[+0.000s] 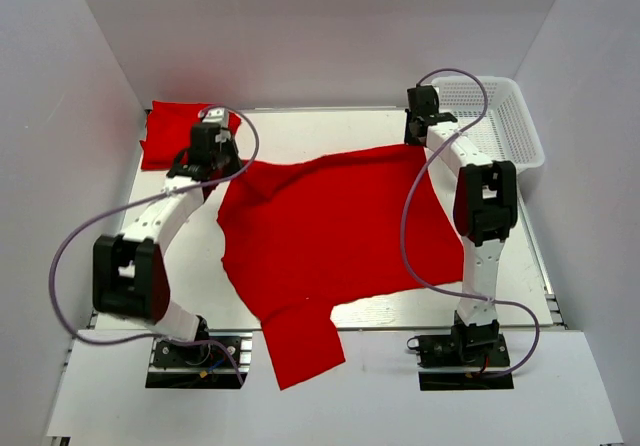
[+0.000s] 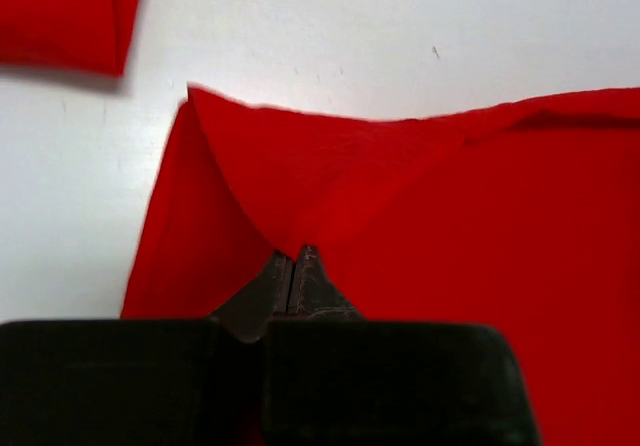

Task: Fold and stack the t-shirts
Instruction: Fold the flattened tshirt in 1/3 of the way

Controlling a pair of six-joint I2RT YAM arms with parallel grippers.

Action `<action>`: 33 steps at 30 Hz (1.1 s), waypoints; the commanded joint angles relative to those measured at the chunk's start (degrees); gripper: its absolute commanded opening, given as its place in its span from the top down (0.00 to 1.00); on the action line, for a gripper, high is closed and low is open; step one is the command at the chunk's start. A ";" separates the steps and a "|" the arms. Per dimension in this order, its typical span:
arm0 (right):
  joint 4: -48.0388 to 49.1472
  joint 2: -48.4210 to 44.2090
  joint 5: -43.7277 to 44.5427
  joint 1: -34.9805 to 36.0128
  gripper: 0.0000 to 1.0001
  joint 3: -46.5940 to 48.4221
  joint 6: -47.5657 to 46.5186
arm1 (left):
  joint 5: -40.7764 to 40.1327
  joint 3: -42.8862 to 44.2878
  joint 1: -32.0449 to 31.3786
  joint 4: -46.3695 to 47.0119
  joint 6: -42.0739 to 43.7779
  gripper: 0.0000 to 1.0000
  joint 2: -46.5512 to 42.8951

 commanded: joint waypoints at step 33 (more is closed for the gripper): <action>-9.25 -13.63 -1.20 -1.55 1.00 -8.98 -7.47 | 22.00 -33.06 -0.83 -15.76 -16.70 1.00 -37.91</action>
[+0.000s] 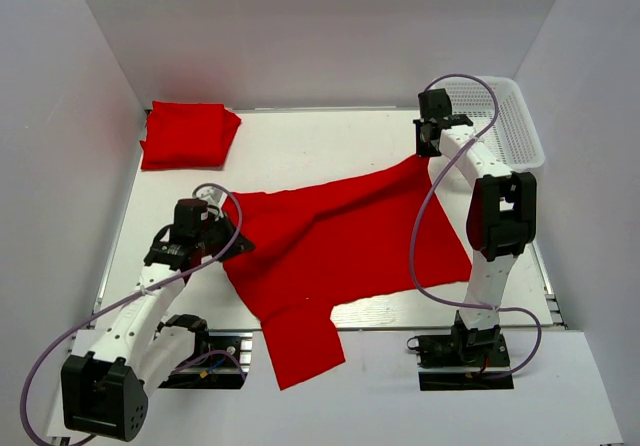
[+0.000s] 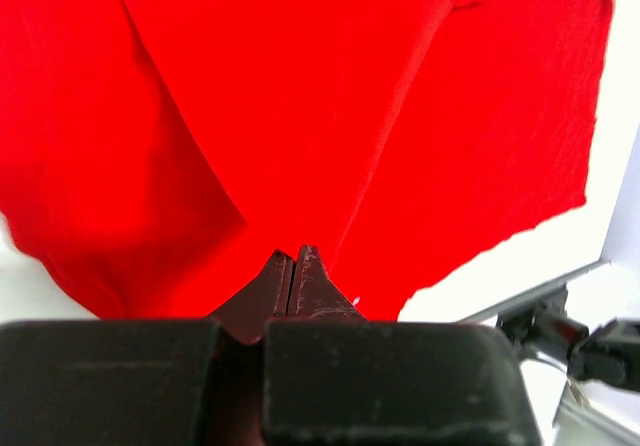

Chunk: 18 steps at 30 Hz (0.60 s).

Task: Fold and stack the t-shirts
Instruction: Fold the flattened tshirt in 1/3 of the way

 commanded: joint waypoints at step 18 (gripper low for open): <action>0.86 -2.46 2.99 -0.31 0.93 -6.95 0.47 | 5.22 -9.88 -1.72 -0.51 -0.43 0.77 0.92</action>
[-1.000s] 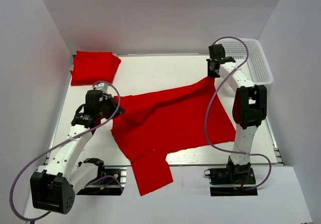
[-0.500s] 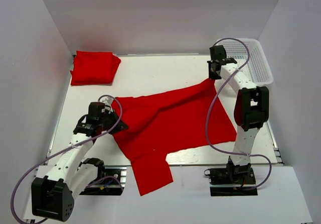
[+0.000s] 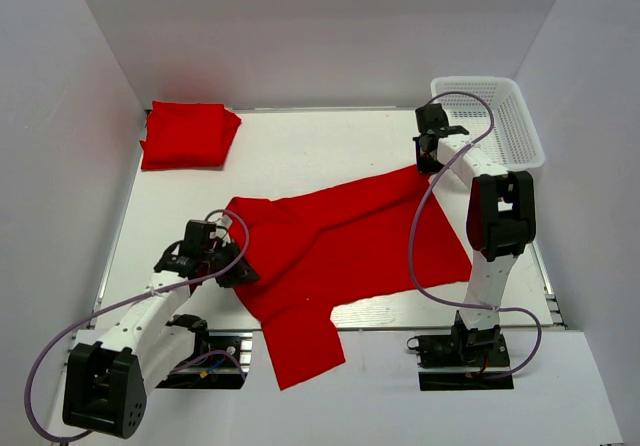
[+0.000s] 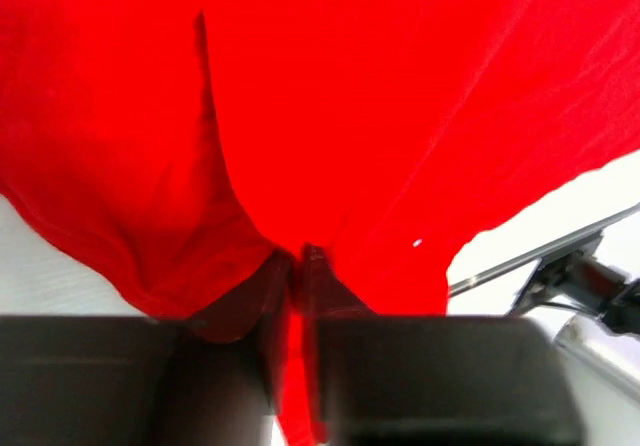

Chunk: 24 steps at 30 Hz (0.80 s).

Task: Fold and stack the t-shirts
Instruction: Fold the flattened tshirt in 1/3 of the way

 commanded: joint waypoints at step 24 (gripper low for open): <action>2.83 -3.46 -15.80 2.24 0.10 2.11 -1.04 | -7.75 29.48 -0.97 10.22 5.12 0.00 28.54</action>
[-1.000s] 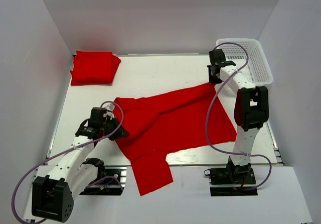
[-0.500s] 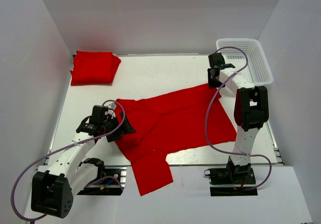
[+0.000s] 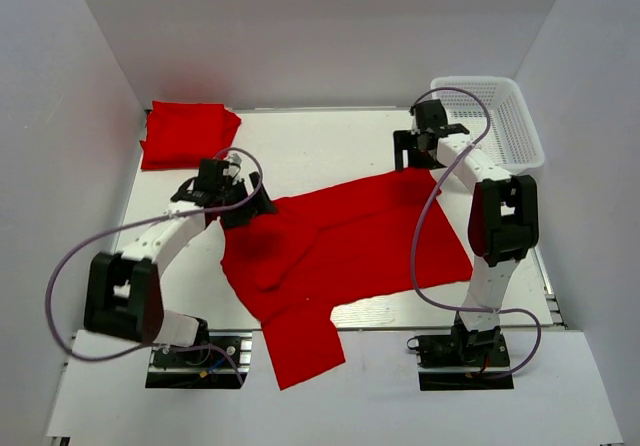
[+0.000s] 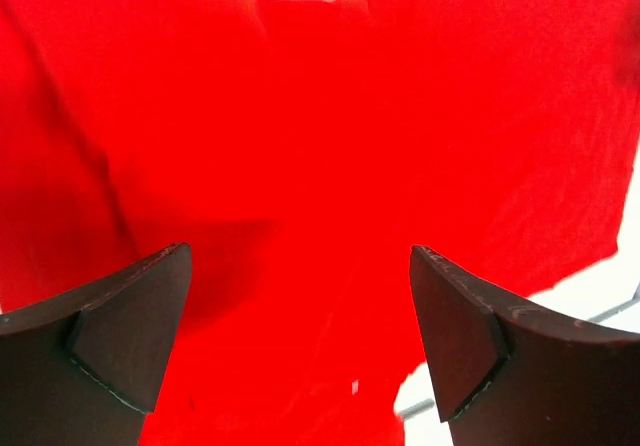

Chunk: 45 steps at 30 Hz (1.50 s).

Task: Fold and stack the t-shirts
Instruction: Fold the flattened tshirt in 1/3 of the way

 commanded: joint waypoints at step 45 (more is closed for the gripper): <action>6.44 21.06 -0.57 -1.93 0.10 22.27 12.93 | -12.58 60.35 5.88 -11.88 -1.12 0.00 57.28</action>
